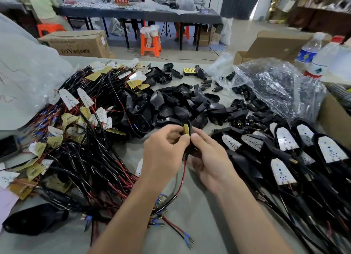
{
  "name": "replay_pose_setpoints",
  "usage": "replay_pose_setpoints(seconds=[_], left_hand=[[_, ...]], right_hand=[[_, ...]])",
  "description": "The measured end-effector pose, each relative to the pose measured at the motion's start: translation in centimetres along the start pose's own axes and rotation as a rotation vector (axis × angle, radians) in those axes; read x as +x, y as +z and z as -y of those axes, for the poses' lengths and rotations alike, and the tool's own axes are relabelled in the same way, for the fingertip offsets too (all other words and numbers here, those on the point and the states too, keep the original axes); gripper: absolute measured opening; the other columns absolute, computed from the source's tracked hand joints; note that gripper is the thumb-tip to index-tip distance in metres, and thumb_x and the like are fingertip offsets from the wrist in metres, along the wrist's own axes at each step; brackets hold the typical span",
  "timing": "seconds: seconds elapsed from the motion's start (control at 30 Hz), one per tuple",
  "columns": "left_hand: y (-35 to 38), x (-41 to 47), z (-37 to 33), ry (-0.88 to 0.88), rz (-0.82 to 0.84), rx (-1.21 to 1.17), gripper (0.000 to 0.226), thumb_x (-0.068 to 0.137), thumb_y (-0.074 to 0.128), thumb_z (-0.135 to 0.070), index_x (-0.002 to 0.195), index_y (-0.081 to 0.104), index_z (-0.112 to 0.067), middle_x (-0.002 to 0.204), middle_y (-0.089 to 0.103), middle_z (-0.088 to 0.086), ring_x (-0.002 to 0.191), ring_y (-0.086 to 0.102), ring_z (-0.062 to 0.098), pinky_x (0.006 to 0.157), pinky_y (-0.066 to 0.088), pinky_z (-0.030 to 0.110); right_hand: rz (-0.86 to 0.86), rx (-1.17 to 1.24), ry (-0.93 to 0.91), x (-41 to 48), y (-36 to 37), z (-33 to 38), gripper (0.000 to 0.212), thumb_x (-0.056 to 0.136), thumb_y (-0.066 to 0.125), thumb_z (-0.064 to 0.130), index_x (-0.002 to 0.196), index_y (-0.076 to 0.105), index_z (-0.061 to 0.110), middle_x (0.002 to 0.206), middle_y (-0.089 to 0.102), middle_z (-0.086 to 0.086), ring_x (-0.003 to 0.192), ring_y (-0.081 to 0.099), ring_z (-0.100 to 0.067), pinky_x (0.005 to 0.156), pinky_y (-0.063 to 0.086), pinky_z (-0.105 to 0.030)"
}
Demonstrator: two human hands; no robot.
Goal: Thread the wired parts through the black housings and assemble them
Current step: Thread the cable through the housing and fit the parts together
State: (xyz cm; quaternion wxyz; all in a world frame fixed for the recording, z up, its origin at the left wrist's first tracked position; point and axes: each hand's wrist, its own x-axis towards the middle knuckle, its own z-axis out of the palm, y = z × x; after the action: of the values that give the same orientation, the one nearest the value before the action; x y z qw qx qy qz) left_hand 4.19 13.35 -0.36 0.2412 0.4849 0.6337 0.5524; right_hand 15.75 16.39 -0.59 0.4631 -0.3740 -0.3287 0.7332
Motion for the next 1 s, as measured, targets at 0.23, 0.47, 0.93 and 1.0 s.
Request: replay_pose_setpoints(seconds=[0.23, 0.47, 0.93, 1.0], left_hand=[[-0.5, -0.2, 1.1, -0.007, 0.017, -0.158, 0.049, 0.082, 0.070, 0.007, 0.113, 0.073, -0.031, 0.095, 0.077, -0.013, 0.090, 0.074, 0.007, 0.081, 0.059, 0.019], [-0.6, 0.4, 1.8, -0.113, 0.017, -0.447, 0.047, 0.081, 0.063, 0.024, 0.105, 0.077, -0.014, 0.097, 0.080, 0.005, 0.093, 0.077, 0.018, 0.080, 0.058, 0.022], [0.1, -0.2, 1.0, -0.013, -0.160, -0.392, 0.020, 0.087, 0.078, -0.004, 0.086, 0.081, -0.024, 0.083, 0.079, 0.001, 0.077, 0.075, 0.013, 0.071, 0.057, 0.019], [0.0, -0.2, 0.8, -0.045, -0.216, -0.437, 0.021, 0.095, 0.070, -0.007, 0.088, 0.081, -0.023, 0.083, 0.079, 0.002, 0.075, 0.075, 0.014, 0.069, 0.058, 0.020]], right_hand=[[0.059, 0.216, 0.042, 0.3, -1.3, -0.2, 0.032, 0.106, 0.043, 0.007, 0.124, 0.070, 0.008, 0.115, 0.075, -0.018, 0.091, 0.075, -0.024, 0.072, 0.063, -0.036], [0.101, 0.218, 0.046, 0.6, -1.5, 0.1, 0.035, 0.107, 0.040, 0.009, 0.136, 0.061, 0.005, 0.128, 0.068, -0.022, 0.097, 0.070, -0.026, 0.084, 0.062, -0.040], [0.123, 0.274, 0.035, 0.6, -1.5, -0.4, 0.031, 0.106, 0.043, 0.009, 0.119, 0.070, 0.002, 0.117, 0.072, -0.025, 0.097, 0.074, -0.033, 0.078, 0.062, -0.044], [0.115, 0.267, 0.027, 0.5, -1.4, -0.3, 0.031, 0.105, 0.043, 0.010, 0.119, 0.069, 0.000, 0.118, 0.070, -0.029, 0.104, 0.071, -0.040, 0.080, 0.062, -0.046]])
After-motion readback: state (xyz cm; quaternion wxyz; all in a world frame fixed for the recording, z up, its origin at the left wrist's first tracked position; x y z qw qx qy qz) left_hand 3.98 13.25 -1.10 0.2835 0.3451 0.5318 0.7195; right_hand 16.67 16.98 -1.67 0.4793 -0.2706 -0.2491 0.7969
